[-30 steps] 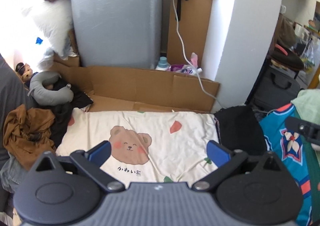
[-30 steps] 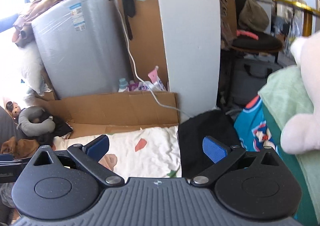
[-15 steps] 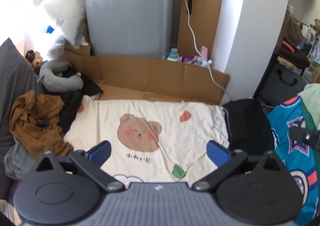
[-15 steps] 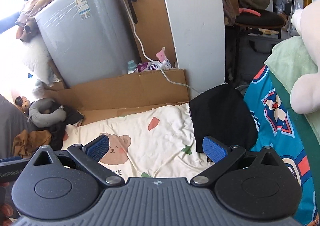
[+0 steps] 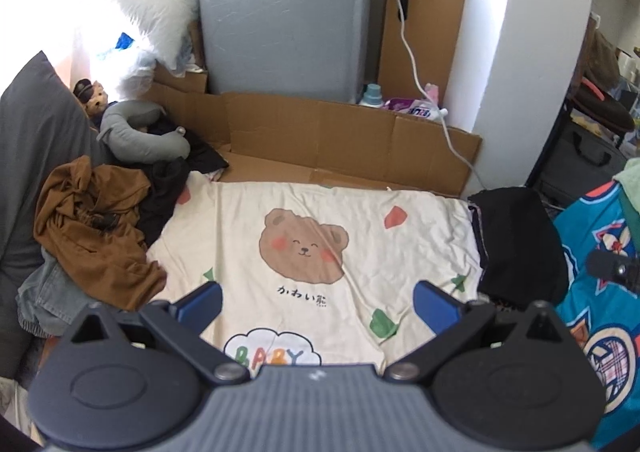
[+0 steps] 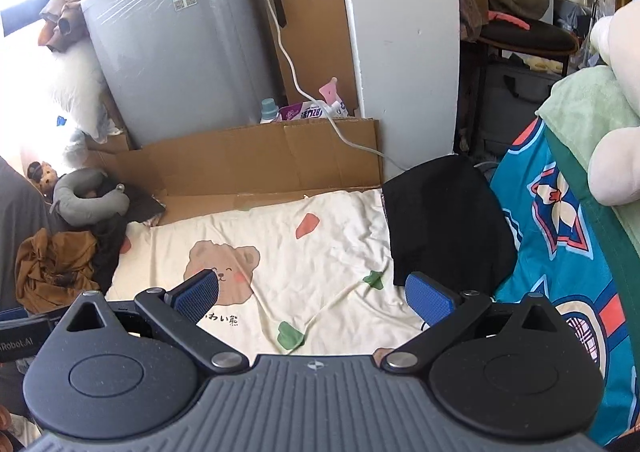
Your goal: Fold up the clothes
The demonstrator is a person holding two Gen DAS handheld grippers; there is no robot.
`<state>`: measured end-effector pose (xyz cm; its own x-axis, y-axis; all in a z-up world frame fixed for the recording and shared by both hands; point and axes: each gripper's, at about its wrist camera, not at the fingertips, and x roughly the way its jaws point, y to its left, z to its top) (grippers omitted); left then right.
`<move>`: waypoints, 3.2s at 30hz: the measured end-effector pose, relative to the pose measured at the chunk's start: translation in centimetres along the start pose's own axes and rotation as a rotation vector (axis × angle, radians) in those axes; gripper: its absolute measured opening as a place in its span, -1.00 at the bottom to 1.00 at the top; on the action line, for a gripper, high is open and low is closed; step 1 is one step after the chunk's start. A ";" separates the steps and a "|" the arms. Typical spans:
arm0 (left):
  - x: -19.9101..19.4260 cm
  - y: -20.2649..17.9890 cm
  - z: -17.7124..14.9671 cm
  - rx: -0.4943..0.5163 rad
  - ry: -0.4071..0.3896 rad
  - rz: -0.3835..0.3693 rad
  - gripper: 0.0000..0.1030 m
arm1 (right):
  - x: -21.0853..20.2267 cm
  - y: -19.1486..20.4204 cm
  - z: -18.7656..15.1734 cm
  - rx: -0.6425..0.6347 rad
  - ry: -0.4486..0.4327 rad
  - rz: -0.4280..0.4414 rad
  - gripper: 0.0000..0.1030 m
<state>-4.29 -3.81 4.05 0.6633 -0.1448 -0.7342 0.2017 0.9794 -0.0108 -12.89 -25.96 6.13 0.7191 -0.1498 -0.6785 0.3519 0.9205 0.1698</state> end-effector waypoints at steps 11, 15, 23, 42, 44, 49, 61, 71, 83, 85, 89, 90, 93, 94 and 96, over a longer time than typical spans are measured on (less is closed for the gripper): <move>2.1 0.9 -2.1 -0.045 0.061 0.019 0.99 | 1.5 0.9 -2.5 -0.042 0.092 -0.009 1.00; 2.5 1.0 -3.0 -0.064 0.099 0.018 0.99 | 2.0 1.3 -3.2 -0.059 0.124 -0.014 1.00; 2.7 0.6 -3.6 -0.044 0.111 0.053 0.99 | 3.0 3.1 -4.3 -0.121 0.178 0.016 1.00; 4.3 1.2 -4.7 -0.051 0.145 0.045 0.99 | 4.9 5.9 -4.6 -0.191 0.233 0.043 0.99; 4.3 1.2 -4.7 -0.049 0.146 0.048 0.99 | 4.9 6.0 -4.6 -0.196 0.231 0.042 0.99; 4.2 1.3 -4.8 -0.046 0.146 0.050 0.99 | 5.1 5.9 -4.8 -0.203 0.238 0.040 0.99; 4.2 1.2 -4.3 -0.032 0.143 0.029 0.99 | 5.2 5.8 -4.9 -0.197 0.241 0.043 0.99; 4.0 0.7 -4.1 -0.033 0.138 0.033 0.99 | 5.0 5.5 -4.8 -0.200 0.238 0.047 1.00; 3.8 0.6 -3.8 -0.031 0.135 0.024 0.99 | 5.0 5.2 -4.8 -0.195 0.242 0.045 0.99; 3.8 0.7 -3.8 -0.033 0.134 0.023 0.99 | 5.0 5.2 -4.9 -0.195 0.243 0.044 0.99; 3.8 1.0 -3.7 -0.037 0.134 0.022 0.99 | 5.0 5.3 -4.9 -0.196 0.245 0.044 0.99; 3.7 1.0 -3.7 -0.037 0.133 0.022 0.99 | 5.1 5.3 -5.0 -0.198 0.245 0.044 0.99; 3.8 1.1 -3.7 -0.039 0.135 0.024 0.99 | 5.1 5.4 -5.0 -0.204 0.246 0.045 0.99; 3.8 1.2 -3.7 -0.040 0.136 0.025 0.99 | 5.1 5.4 -5.0 -0.205 0.246 0.045 0.99; 3.8 1.2 -3.7 -0.040 0.137 0.025 0.99 | 5.2 5.4 -5.1 -0.207 0.247 0.044 1.00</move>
<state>-4.17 -2.65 -1.25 0.5626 -0.1021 -0.8204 0.1555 0.9877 -0.0163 -10.31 -19.90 -0.08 0.5550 -0.0390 -0.8309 0.1760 0.9818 0.0714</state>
